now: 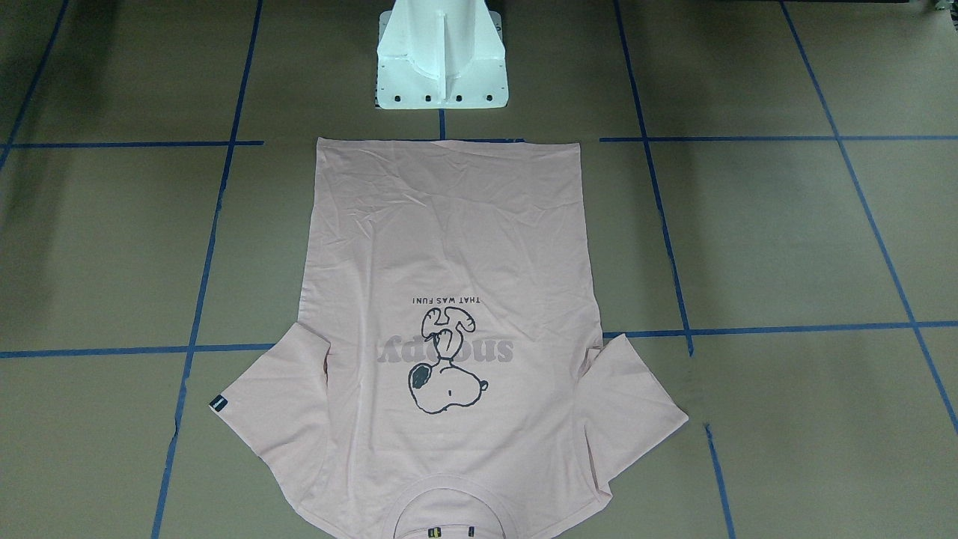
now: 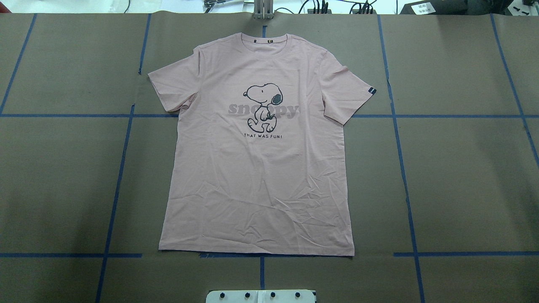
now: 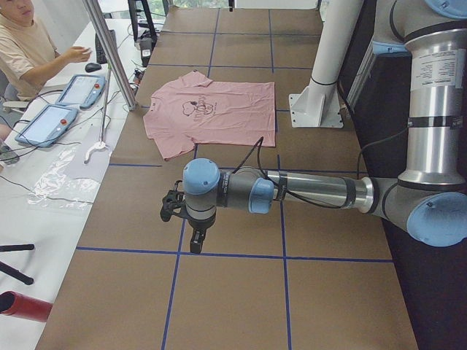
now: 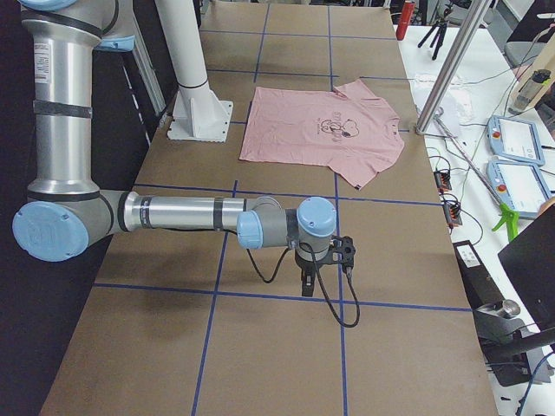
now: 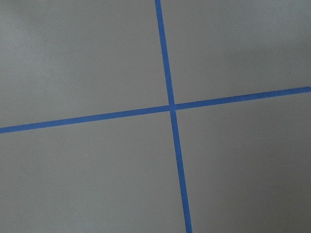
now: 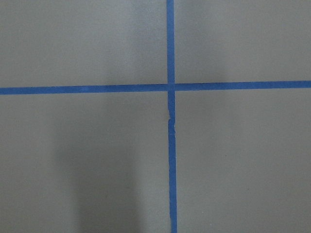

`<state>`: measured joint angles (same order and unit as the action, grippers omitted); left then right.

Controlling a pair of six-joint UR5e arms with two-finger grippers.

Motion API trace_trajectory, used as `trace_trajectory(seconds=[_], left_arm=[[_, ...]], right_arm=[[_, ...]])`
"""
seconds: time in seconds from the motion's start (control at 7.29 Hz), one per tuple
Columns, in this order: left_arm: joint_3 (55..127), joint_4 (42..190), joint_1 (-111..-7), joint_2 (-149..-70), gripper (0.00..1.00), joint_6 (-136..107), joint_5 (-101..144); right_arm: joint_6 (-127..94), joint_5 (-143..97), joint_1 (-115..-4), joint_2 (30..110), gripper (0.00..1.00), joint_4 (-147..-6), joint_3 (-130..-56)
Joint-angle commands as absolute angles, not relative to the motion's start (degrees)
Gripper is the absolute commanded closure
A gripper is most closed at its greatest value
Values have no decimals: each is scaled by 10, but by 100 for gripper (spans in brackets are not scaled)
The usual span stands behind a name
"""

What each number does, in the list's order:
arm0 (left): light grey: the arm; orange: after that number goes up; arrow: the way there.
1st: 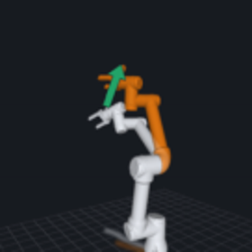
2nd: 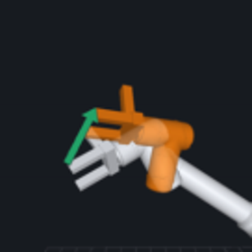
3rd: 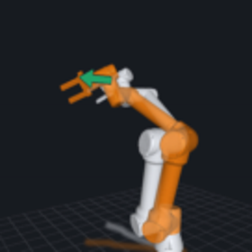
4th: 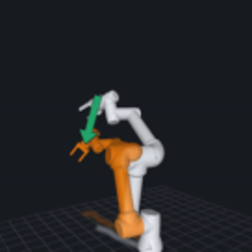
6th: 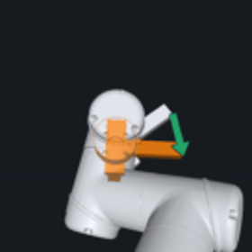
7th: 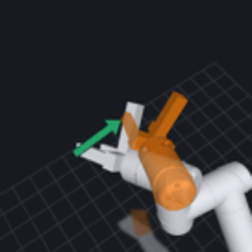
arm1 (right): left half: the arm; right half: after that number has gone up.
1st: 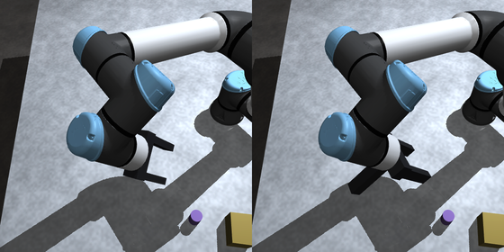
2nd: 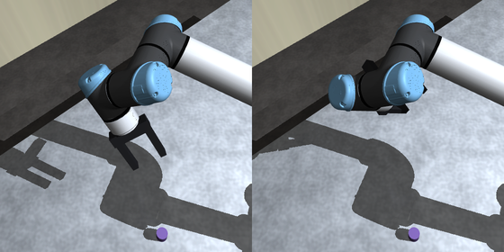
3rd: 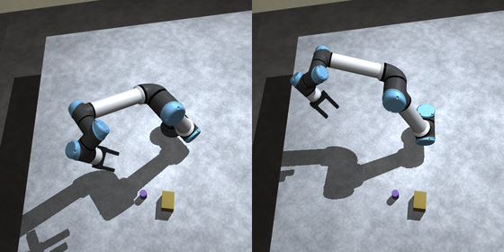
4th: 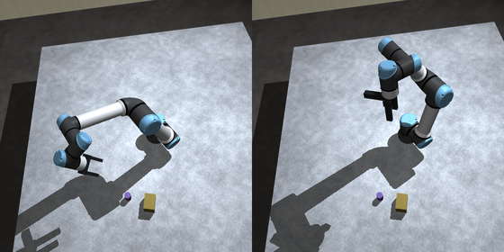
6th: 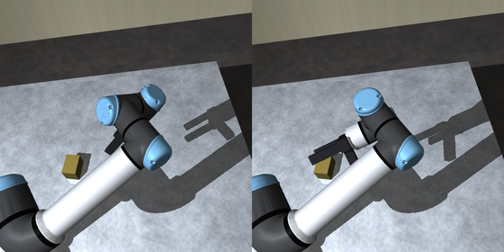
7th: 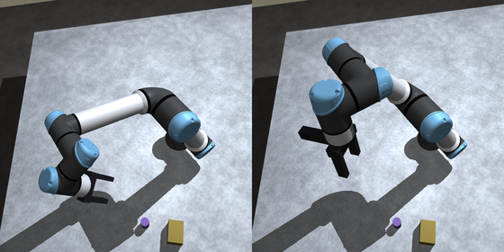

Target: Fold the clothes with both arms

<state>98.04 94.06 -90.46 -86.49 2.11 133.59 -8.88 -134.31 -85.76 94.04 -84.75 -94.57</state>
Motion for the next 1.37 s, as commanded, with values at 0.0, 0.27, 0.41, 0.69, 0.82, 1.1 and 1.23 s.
trace_trajectory(seconds=[0.0, 0.27, 0.41, 0.69, 0.82, 1.1, 1.23], left_arm=[[984, 940, -904, -864, 0, 21, 1346], [988, 941, -904, -863, 0, 21, 1353], [1003, 941, -904, -861, 0, 21, 1353], [1011, 943, -901, -853, 0, 17, 1353], [1012, 941, -900, -853, 0, 18, 1354], [1012, 945, -896, -848, 0, 21, 1379], [1012, 946, -896, -843, 0, 21, 1383]], right_arm=[[-89, -1344, -858, 940, 0, -846, -946], [-89, -1346, -857, 941, 0, -845, -940], [-90, -1347, -858, 941, 0, -845, -939], [-91, -1367, -851, 940, 0, -839, -943], [-95, -1391, -826, 939, 0, -782, -941], [-264, -1381, -770, 898, 0, -707, -933], [-381, -1352, -734, 848, 0, -706, -930]])
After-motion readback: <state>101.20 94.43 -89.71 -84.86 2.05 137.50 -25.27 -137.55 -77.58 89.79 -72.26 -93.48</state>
